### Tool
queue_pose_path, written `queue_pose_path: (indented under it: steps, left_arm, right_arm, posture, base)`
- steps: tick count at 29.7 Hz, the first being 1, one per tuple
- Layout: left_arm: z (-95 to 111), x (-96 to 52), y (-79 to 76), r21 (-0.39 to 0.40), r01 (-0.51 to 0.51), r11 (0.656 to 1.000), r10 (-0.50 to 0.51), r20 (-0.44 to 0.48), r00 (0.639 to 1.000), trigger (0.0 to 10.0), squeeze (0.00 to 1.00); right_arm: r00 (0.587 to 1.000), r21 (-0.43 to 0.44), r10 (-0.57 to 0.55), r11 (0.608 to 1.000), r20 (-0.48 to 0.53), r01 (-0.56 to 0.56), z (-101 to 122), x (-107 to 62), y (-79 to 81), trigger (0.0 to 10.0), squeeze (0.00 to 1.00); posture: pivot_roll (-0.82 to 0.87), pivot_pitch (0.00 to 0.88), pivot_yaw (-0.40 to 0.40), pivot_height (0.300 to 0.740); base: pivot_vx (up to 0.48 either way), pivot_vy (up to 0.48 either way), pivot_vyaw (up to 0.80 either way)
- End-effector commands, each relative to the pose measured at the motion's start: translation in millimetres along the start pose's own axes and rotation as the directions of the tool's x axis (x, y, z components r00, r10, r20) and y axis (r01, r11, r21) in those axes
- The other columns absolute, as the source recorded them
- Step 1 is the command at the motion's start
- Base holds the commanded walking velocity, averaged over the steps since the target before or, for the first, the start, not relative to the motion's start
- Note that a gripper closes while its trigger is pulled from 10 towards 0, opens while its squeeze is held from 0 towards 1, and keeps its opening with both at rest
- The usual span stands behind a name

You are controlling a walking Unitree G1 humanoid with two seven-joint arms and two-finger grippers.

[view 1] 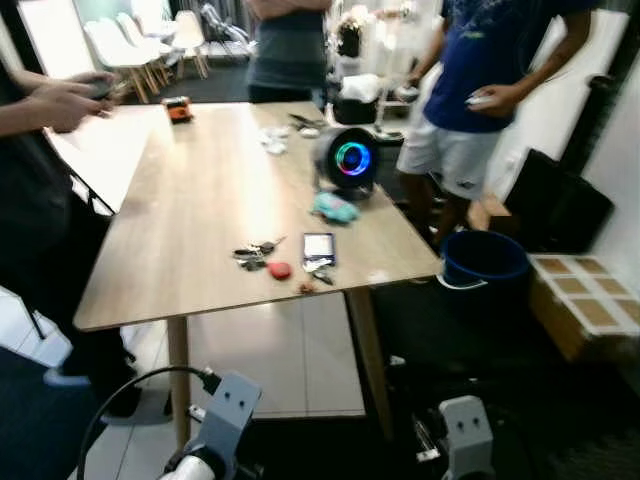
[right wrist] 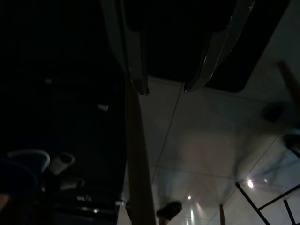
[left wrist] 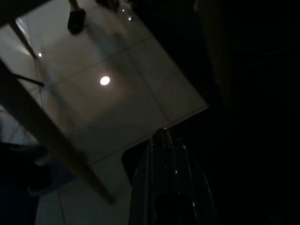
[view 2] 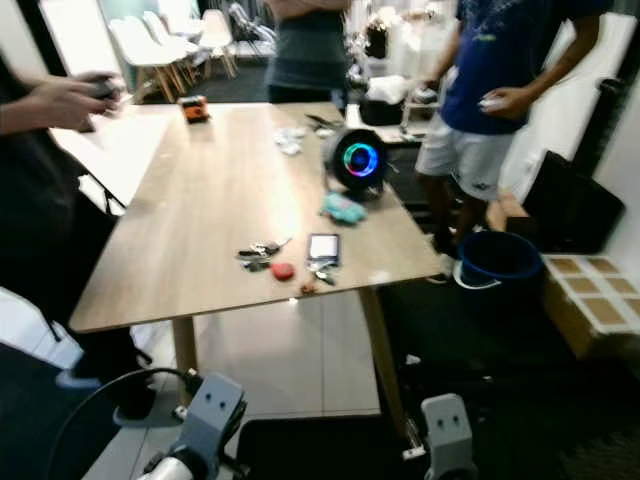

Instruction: Hang keys on a hook

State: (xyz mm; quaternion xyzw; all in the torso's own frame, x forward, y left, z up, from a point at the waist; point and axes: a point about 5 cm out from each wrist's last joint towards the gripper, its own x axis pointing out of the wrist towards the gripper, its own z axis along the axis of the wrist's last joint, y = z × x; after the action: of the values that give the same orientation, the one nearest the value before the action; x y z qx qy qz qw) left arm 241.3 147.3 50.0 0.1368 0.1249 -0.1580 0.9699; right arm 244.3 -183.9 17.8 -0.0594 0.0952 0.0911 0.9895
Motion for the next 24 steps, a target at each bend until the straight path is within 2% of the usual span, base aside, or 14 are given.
queue_pose_path:
  steps: [1, 3, 18, 24]
  left_arm:
    - [-5, -1.6, 0.1, 0.007, 0.0, 1.0, 0.001, -0.019, 1.0, 10.0, 0.0]
    - [-5, -1.8, 0.0, 0.003, 0.0, 1.0, 0.0, -0.018, 1.0, 10.0, 0.0]
    - [0, -0.5, -3.9, -0.024, 0.021, 0.999, -0.021, 0.01, 1.0, 10.0, 0.0]
    - [8, 1.3, -7.0, -0.024, 0.04, 0.999, -0.039, 0.045, 0.998, 10.0, 0.0]
  right_arm:
    - [0.999, 0.016, 0.011, 1.0, -0.035, -0.01, -10, -4.8, 6.3, 10.0, 0.0]
    - [0.999, 0.016, 0.01, 1.0, -0.035, -0.01, -10, -5.0, 6.3, 10.0, 0.0]
    - [0.999, 0.01, 0.005, 1.0, -0.035, -0.005, -10, -6.0, 4.4, 10.0, 0.0]
    - [1.0, 0.007, 0.004, 1.0, -0.031, -0.003, -9, -5.7, 3.0, 10.0, 0.0]
  posture:
    - [0.05, 0.117, 0.064, 0.74]
    - [0.05, 0.117, 0.064, 0.74]
    - [0.04, 0.115, 0.064, 0.74]
    - [0.04, 0.112, 0.063, 0.74]
  base:
    - [0.394, 0.0, 0.0]
    - [0.341, 0.0, 0.0]
    - [0.0, 0.0, 0.0]
    - [0.0, 0.0, 0.0]
